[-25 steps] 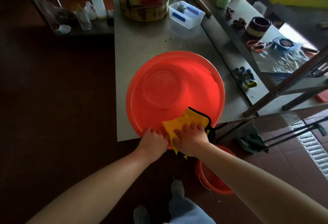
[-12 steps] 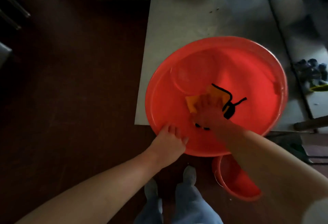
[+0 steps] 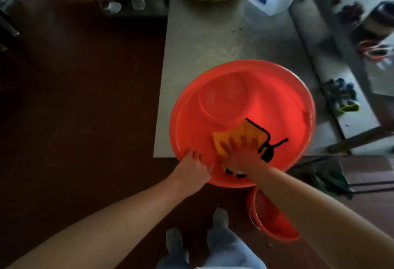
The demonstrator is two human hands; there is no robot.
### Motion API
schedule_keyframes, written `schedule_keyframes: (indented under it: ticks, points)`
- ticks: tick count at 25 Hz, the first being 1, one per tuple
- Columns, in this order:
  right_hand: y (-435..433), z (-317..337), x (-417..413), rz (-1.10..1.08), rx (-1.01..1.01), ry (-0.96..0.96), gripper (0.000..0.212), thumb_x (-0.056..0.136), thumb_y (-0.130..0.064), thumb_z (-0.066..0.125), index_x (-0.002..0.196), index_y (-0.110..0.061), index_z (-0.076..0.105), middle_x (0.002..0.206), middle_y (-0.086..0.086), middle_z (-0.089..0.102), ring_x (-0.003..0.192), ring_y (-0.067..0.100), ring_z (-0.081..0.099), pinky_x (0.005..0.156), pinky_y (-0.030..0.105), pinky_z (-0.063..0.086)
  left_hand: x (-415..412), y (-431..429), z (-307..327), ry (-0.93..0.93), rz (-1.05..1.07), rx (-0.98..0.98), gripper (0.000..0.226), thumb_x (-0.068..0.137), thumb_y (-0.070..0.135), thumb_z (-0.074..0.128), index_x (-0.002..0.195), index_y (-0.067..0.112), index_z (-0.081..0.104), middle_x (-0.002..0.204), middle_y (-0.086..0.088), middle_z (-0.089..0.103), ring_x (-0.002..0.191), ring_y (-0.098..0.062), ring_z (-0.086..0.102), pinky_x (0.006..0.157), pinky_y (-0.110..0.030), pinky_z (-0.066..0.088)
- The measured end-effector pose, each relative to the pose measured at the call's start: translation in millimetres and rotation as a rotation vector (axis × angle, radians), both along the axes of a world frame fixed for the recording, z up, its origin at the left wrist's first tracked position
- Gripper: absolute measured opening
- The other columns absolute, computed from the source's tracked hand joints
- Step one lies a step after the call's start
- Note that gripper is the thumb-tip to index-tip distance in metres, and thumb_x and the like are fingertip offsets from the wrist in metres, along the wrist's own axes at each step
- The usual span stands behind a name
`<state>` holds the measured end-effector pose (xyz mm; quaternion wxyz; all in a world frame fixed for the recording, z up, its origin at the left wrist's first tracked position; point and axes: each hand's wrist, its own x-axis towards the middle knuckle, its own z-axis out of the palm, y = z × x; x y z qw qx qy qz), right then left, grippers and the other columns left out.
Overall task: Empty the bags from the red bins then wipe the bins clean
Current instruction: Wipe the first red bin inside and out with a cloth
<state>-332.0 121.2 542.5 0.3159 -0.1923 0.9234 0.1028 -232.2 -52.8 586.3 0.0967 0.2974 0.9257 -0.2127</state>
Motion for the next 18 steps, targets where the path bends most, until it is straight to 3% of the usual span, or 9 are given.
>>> schedule_keyframes:
  ticks: [3,7,12,14,18]
  points:
    - [7,26,43,-0.023,-0.017,-0.030,0.065,0.100,-0.067,0.015,0.160,-0.043,0.006,0.170,-0.005,0.000,0.154,0.038,-0.010,0.117,0.066,-0.008,-2,-2,7,0.005,-0.004,-0.010,0.027,0.095,0.020,0.048,0.109,0.018,0.070,0.100,-0.011,0.071,0.097,-0.034,0.062,0.094,-0.049,0.044]
    - [9,36,66,-0.038,-0.020,-0.017,0.063,0.100,-0.066,0.012,0.159,-0.045,0.002,0.170,-0.003,-0.003,0.153,0.039,-0.012,0.116,0.067,-0.010,0,-3,3,0.020,0.017,0.028,0.027,0.096,0.018,0.049,0.117,0.015,0.065,0.106,-0.015,0.069,0.100,-0.036,0.062,0.096,-0.051,0.043]
    - [4,13,39,-0.038,-0.053,0.014,0.065,0.098,-0.067,0.010,0.159,-0.044,0.006,0.170,-0.005,0.001,0.154,0.038,-0.007,0.117,0.066,-0.009,4,-1,-1,-0.007,0.034,0.013,0.021,0.095,0.021,0.052,0.108,0.016,0.069,0.098,-0.013,0.070,0.094,-0.035,0.062,0.092,-0.050,0.043]
    - [1,-4,17,-0.033,-0.062,0.030,0.071,0.093,-0.070,0.004,0.159,-0.044,0.010,0.170,-0.005,0.005,0.154,0.039,-0.004,0.118,0.066,-0.007,5,0,-6,-0.015,0.045,0.021,0.025,0.095,0.022,0.053,0.114,0.015,0.067,0.100,-0.016,0.070,0.097,-0.036,0.062,0.093,-0.051,0.043]
    - [-6,-34,-31,-0.036,-0.086,-0.001,0.065,0.100,-0.065,0.019,0.159,-0.041,0.013,0.170,0.000,0.006,0.154,0.040,-0.001,0.117,0.067,-0.006,5,3,-10,0.019,0.035,0.043,0.033,0.093,0.026,0.054,0.123,0.016,0.065,0.104,-0.019,0.071,0.100,-0.038,0.063,0.094,-0.051,0.043]
